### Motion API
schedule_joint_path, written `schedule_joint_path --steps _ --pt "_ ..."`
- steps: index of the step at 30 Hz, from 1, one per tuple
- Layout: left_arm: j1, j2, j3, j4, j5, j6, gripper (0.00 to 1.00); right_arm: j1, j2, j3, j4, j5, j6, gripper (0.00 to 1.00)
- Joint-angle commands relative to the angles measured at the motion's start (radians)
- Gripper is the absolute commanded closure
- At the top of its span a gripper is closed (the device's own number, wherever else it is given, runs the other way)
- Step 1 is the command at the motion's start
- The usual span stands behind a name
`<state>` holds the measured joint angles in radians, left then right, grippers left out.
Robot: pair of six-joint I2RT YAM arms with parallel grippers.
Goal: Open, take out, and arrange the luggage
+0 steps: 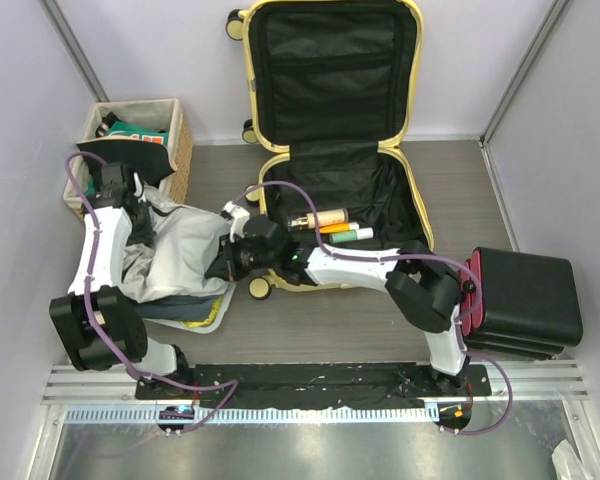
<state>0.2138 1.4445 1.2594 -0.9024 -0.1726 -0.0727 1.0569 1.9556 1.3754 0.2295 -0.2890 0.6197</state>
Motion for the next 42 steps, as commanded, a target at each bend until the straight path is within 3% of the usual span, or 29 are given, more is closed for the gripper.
schedule_joint_path --steps 1,11,12,13,15,16,17,19,20,22,26,27,28,31,33,38,42 --pt "0.048 0.036 0.038 0.132 -0.126 0.042 1.00 0.074 0.049 0.093 -0.139 -0.029 -0.069 0.99" --pt "0.072 0.192 0.077 0.045 -0.090 0.008 1.00 0.138 0.049 0.099 -0.264 0.177 -0.133 0.98" --pt "0.073 0.186 0.083 0.048 -0.093 0.002 1.00 0.140 0.037 0.099 -0.274 0.183 -0.144 0.94" --pt "0.073 0.159 0.083 0.054 -0.094 0.001 0.98 0.140 0.022 0.102 -0.283 0.182 -0.152 0.81" --pt "0.073 0.120 0.086 0.072 -0.097 -0.010 0.74 0.140 -0.024 0.106 -0.306 0.160 -0.181 0.64" --pt "0.073 0.072 0.087 0.077 -0.097 -0.013 0.62 0.140 -0.040 0.116 -0.315 0.153 -0.192 0.48" --pt "0.075 0.047 0.090 0.092 -0.113 -0.018 0.38 0.140 -0.079 0.122 -0.324 0.143 -0.201 0.41" --pt "0.073 -0.007 0.092 0.112 -0.163 -0.027 0.20 0.140 -0.115 0.143 -0.363 0.132 -0.235 0.28" --pt "0.073 -0.053 0.094 0.131 -0.267 -0.030 0.07 0.140 -0.138 0.152 -0.401 0.140 -0.248 0.25" --pt "0.087 -0.091 0.098 0.143 -0.333 -0.027 0.00 0.140 -0.196 0.172 -0.433 0.189 -0.288 0.22" --pt "0.111 -0.202 0.077 0.168 -0.363 -0.048 0.00 0.140 -0.264 0.177 -0.457 0.267 -0.353 0.25" --pt "0.111 -0.261 0.058 0.178 -0.328 -0.062 0.00 0.138 -0.248 0.185 -0.455 0.275 -0.363 0.38" --pt "0.111 -0.292 0.040 0.203 -0.294 -0.084 0.00 0.134 -0.230 0.220 -0.458 0.278 -0.389 0.42" --pt "0.111 -0.409 -0.099 0.316 -0.033 -0.232 0.00 0.120 -0.106 0.324 -0.452 0.257 -0.422 0.48" --pt "0.111 -0.469 -0.274 0.403 0.076 -0.370 0.00 0.103 -0.029 0.420 -0.444 0.219 -0.425 0.48" --pt "0.114 -0.444 -0.583 0.690 0.166 -0.582 0.00 0.091 0.247 0.553 -0.488 0.130 -0.361 0.48" --pt "0.118 -0.323 -0.667 0.789 0.196 -0.602 0.01 0.106 0.316 0.449 -0.470 0.131 -0.284 0.49"
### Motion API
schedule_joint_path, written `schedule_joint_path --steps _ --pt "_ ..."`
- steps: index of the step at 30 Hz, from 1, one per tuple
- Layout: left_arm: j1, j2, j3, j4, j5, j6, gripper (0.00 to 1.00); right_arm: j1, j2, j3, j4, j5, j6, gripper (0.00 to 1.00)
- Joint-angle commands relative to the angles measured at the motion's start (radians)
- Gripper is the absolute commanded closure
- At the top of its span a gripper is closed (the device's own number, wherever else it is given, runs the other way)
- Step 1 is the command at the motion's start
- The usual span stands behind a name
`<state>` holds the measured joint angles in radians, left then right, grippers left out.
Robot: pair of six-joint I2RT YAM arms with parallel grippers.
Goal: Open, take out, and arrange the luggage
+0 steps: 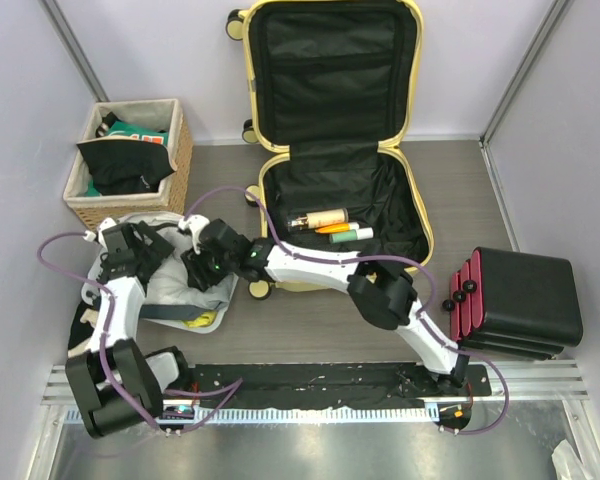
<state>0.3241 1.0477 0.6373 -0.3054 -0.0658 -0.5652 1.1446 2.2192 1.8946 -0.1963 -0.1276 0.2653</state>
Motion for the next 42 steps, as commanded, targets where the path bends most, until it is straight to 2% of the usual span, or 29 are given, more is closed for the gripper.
schedule_joint_path --steps 1,6,10,12,18,24,26,27,29,30,31,32,34,37,40,42 --pt "0.006 0.121 -0.059 0.218 0.090 -0.110 0.01 0.021 0.065 -0.084 -0.038 -0.030 0.080 0.48" --pt "0.006 0.196 -0.116 0.327 0.087 -0.130 0.02 0.029 0.109 -0.077 -0.045 -0.033 0.089 0.39" --pt "0.007 0.149 -0.082 0.267 0.042 -0.078 0.04 0.027 0.037 -0.078 -0.061 -0.017 0.046 0.31" --pt "0.007 0.076 -0.024 0.217 0.026 -0.058 0.04 0.027 -0.005 -0.078 -0.075 -0.026 0.023 0.26" --pt "0.006 -0.101 0.172 0.011 0.038 0.014 0.02 0.027 -0.272 -0.127 -0.077 -0.047 -0.054 0.18" --pt "-0.011 -0.167 0.384 -0.138 0.038 0.197 0.02 -0.015 -0.608 -0.342 -0.080 0.123 -0.120 0.16" --pt "-0.055 -0.169 0.423 -0.155 0.044 0.224 0.02 -0.055 -0.721 -0.414 -0.087 0.187 -0.110 0.13" --pt "-0.080 -0.161 0.444 -0.164 0.043 0.243 0.03 -0.130 -0.754 -0.487 -0.092 0.216 -0.078 0.13" --pt "-0.190 -0.123 0.495 -0.169 -0.003 0.255 0.03 -0.228 -0.817 -0.560 -0.135 0.235 -0.037 0.12" --pt "-0.239 -0.105 0.510 -0.169 -0.024 0.261 0.03 -0.329 -0.872 -0.621 -0.156 0.243 0.003 0.12" --pt "-0.354 -0.085 0.544 -0.169 -0.047 0.275 0.04 -0.382 -0.901 -0.644 -0.213 0.275 0.020 0.12" --pt "-0.405 -0.031 0.562 -0.169 -0.067 0.286 0.03 -0.420 -0.927 -0.661 -0.245 0.305 0.037 0.11" --pt "-0.512 0.023 0.616 -0.170 -0.082 0.318 0.02 -0.482 -1.004 -0.689 -0.345 0.458 0.081 0.09" --pt "-0.531 0.098 0.637 -0.169 0.000 0.335 0.00 -0.519 -1.082 -0.690 -0.481 0.609 0.136 0.00" --pt "-0.531 0.120 0.607 -0.167 0.027 0.352 0.00 -0.591 -1.136 -0.681 -0.645 0.646 0.214 0.00" --pt "-0.530 0.118 0.552 -0.138 0.060 0.340 0.00 -0.689 -1.162 -0.686 -0.724 0.678 0.245 0.00"
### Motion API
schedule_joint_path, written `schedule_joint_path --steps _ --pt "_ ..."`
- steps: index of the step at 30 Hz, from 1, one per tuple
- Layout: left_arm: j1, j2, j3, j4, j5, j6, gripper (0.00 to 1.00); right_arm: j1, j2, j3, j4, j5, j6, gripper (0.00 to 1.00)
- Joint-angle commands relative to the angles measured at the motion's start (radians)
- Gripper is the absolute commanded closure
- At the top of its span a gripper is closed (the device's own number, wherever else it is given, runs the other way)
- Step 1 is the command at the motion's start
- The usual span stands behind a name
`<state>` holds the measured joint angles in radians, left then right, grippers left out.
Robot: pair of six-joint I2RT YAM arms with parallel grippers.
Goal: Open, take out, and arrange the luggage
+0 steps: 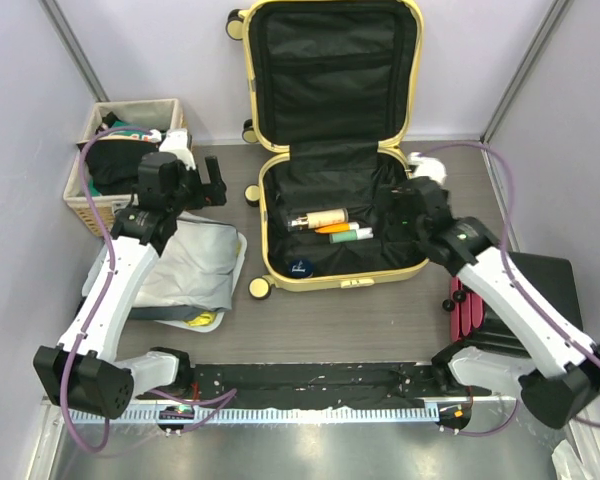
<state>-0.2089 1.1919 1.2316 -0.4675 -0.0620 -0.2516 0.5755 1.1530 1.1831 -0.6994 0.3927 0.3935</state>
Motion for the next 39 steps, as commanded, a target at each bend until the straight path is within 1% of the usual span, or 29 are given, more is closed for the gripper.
schedule_joint_path --steps 1,2,5,7,9,12,14,16,18,19,20,21,22,24,25,27,29,31,34,39 --pt "0.003 -0.025 -0.059 0.035 0.104 0.018 0.00 -0.152 -0.125 0.021 -0.297 0.182 0.126 0.00" --pt "0.003 -0.023 -0.063 0.024 0.125 -0.004 0.00 -0.185 -0.134 0.023 -0.333 0.268 0.149 0.00" --pt "0.003 -0.011 -0.069 0.032 0.204 -0.023 0.00 -0.203 -0.157 0.026 -0.451 0.366 0.188 0.00" --pt "0.003 -0.002 -0.052 0.018 0.220 -0.025 0.00 -0.203 -0.153 0.033 -0.529 0.338 0.243 0.01" --pt "0.003 0.003 -0.047 0.007 0.222 -0.025 0.00 -0.203 -0.165 0.012 -0.561 0.261 0.329 0.02" --pt "0.003 0.000 -0.041 -0.002 0.231 -0.028 0.00 -0.203 -0.219 -0.042 -0.577 0.246 0.450 0.05" --pt "0.003 -0.009 -0.041 0.001 0.243 -0.029 0.00 -0.203 -0.240 -0.062 -0.577 0.239 0.504 0.10" --pt "0.003 -0.015 -0.043 0.004 0.251 -0.035 0.00 -0.204 -0.249 -0.079 -0.586 0.261 0.602 0.18" --pt "0.003 -0.018 -0.043 0.006 0.257 -0.038 0.00 -0.203 -0.231 -0.105 -0.632 0.302 0.698 0.19" --pt "0.003 -0.021 -0.044 0.006 0.258 -0.041 0.00 -0.204 -0.219 -0.114 -0.652 0.349 0.793 0.21" --pt "0.003 -0.025 -0.046 0.010 0.261 -0.041 0.00 -0.203 -0.204 -0.122 -0.673 0.363 0.841 0.22" --pt "0.005 -0.028 -0.046 0.009 0.260 -0.043 0.00 -0.203 -0.170 -0.123 -0.699 0.371 0.870 0.23" --pt "0.003 -0.029 -0.046 0.012 0.258 -0.043 0.00 -0.203 -0.150 -0.123 -0.713 0.379 0.933 0.23" --pt "0.003 -0.032 -0.046 0.010 0.258 -0.043 0.00 -0.203 -0.104 -0.111 -0.750 0.382 0.979 0.24" --pt "0.003 -0.032 -0.047 0.010 0.258 -0.043 0.00 -0.203 -0.057 -0.105 -0.762 0.382 1.025 0.25" --pt "0.005 -0.034 -0.047 0.010 0.260 -0.043 0.00 -0.203 -0.004 -0.083 -0.805 0.387 1.062 0.27" --pt "0.003 -0.034 -0.047 0.012 0.260 -0.040 0.00 -0.203 0.040 -0.079 -0.810 0.385 1.088 0.32" --pt "0.003 -0.035 -0.046 0.012 0.258 -0.041 0.00 -0.203 0.047 -0.097 -0.810 0.371 1.117 0.33" --pt "0.003 -0.034 -0.046 0.010 0.258 -0.038 0.00 -0.203 0.016 -0.126 -0.810 0.342 1.185 0.33" --pt "0.003 -0.028 -0.044 0.010 0.283 -0.046 0.00 -0.203 -0.071 -0.168 -0.808 0.351 1.265 0.32"
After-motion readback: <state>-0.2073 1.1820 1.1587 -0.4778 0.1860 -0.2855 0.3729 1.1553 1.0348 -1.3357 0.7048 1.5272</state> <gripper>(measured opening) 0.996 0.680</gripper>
